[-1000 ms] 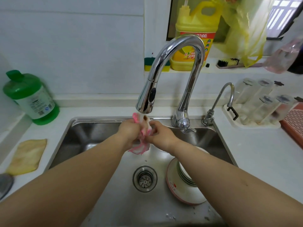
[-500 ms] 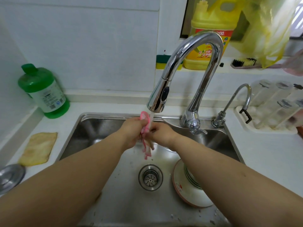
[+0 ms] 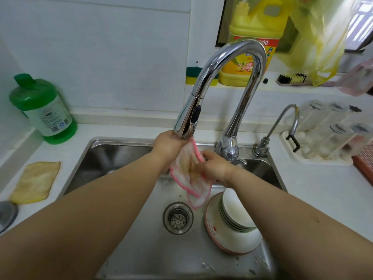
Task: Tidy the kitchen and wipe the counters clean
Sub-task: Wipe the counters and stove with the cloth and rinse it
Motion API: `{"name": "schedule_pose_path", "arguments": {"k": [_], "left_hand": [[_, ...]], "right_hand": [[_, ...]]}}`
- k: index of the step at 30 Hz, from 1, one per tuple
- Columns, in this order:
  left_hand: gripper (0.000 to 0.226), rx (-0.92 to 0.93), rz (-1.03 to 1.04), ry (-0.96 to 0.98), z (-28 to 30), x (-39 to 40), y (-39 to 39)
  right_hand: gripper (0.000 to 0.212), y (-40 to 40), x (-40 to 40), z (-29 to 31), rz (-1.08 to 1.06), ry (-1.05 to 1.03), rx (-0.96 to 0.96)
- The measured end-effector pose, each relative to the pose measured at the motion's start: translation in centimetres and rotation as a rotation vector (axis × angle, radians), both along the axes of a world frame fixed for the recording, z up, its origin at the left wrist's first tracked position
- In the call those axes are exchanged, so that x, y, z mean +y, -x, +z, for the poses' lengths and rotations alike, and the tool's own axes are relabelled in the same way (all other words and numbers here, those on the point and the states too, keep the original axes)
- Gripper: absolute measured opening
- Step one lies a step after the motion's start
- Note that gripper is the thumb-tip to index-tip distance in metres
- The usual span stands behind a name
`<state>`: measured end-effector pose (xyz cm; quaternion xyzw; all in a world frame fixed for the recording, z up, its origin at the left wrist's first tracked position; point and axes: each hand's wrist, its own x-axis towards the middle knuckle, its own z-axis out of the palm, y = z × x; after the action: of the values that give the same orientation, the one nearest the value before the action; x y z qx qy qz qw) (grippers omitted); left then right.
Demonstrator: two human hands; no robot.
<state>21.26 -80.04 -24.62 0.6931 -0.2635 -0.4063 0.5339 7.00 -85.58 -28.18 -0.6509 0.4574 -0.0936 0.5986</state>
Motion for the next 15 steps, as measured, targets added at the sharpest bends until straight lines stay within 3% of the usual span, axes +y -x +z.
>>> {"name": "schedule_pose_path", "arguments": {"k": [2,3,6,11,15], "left_hand": [[0.023,-0.052,0.037,-0.016,0.1,0.7,-0.9],[0.022,-0.081,0.036,-0.036,0.2,1.2,-1.4],[0.012,-0.114,-0.004,-0.106,-0.4,3.1,-3.3],[0.016,-0.186,0.027,-0.206,-2.0,4.8,-5.2],[0.013,-0.134,0.001,-0.188,-1.9,4.5,-4.3]], "right_hand": [[0.015,0.4,-0.3,-0.5,-0.005,0.123,0.104],[0.008,0.5,-0.4,-0.4,-0.005,0.149,0.123],[0.028,0.3,-0.4,0.7,0.032,0.128,0.137],[0.022,-1.7,0.3,2.9,-0.052,-0.1,-0.247],[0.013,-4.9,1.1,2.9,-0.04,-0.133,-0.318]]}}
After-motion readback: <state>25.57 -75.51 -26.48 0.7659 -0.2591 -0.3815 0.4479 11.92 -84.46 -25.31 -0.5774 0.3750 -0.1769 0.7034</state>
